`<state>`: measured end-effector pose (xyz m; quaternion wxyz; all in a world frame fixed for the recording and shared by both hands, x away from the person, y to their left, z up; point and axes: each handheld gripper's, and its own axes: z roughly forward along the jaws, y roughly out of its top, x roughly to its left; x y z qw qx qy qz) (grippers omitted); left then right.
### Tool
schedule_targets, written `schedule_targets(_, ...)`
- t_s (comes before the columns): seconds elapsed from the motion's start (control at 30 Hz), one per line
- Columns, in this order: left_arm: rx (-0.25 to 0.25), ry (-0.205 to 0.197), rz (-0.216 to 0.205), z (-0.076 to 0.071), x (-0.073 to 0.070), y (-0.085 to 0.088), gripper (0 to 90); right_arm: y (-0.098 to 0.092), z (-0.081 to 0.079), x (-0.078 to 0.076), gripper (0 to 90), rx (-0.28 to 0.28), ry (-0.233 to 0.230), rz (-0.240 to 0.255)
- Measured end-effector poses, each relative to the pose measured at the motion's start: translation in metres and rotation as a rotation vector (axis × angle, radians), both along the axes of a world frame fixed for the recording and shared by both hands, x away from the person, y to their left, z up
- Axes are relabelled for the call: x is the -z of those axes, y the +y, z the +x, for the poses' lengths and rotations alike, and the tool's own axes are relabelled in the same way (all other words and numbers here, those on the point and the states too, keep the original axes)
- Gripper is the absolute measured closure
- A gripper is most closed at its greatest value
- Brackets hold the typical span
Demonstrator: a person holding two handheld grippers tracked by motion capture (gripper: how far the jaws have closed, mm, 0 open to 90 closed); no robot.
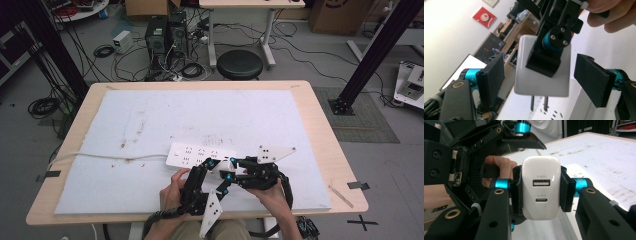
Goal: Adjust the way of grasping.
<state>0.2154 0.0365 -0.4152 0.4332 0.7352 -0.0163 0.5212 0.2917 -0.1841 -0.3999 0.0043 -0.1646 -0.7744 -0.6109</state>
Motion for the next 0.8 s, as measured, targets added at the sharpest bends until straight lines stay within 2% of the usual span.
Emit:
schedule_targets(0.1, 0.015, 0.064, -0.045, 0.001, -0.002, 0.006, 24.9, -0.002, 0.0, -0.001, 63.1, 0.018, 0.003, 0.002)
schedule_targets(0.13, 0.015, 0.064, -0.045, 0.001, -0.002, 0.006, 24.9, -0.002, 0.0, -0.001, 63.1, 0.018, 0.003, 0.002)
schedule_targets(0.17, 0.037, 0.124, -0.094, 0.004, -0.005, 0.014, 24.9, -0.003, 0.001, -0.001, 63.1, 0.022, 0.006, 0.004)
schedule_targets(0.3, 0.053, 0.201, -0.165, 0.007, -0.009, 0.027, 24.8, -0.007, 0.001, -0.002, 63.1, 0.04, -0.006, 0.012)
schedule_targets(0.33, 0.053, 0.201, -0.165, 0.007, -0.009, 0.027, 24.8, -0.007, 0.001, -0.002, 63.1, 0.04, -0.006, 0.012)
schedule_targets(0.37, 0.066, 0.238, -0.185, 0.008, -0.011, 0.033, 24.8, -0.008, 0.001, -0.002, 63.1, 0.043, -0.007, 0.014)
schedule_targets(0.4, 0.073, 0.257, -0.2, 0.008, -0.012, 0.037, 24.9, -0.009, 0.002, -0.003, 63.0, 0.052, -0.011, 0.014)
schedule_targets(0.53, 0.088, 0.342, -0.304, 0.011, -0.016, 0.055, 24.8, -0.013, 0.003, -0.005, 63.0, 0.068, -0.013, 0.016)
schedule_targets(0.67, 0.06, 0.442, -0.381, 0.021, -0.016, 0.072, 24.6, -0.013, 0.0, -0.007, 63.0, 0.077, -0.023, -0.002)
schedule_targets(0.73, 0.041, 0.49, -0.399, 0.027, -0.014, 0.082, 23.0, -0.014, -0.001, -0.007, 63.1, 0.082, -0.032, -0.003)
schedule_targets(0.8, 0.041, 0.49, -0.399, 0.027, -0.014, 0.082, 22.9, -0.014, -0.001, -0.007, 63.1, 0.087, -0.032, -0.002)
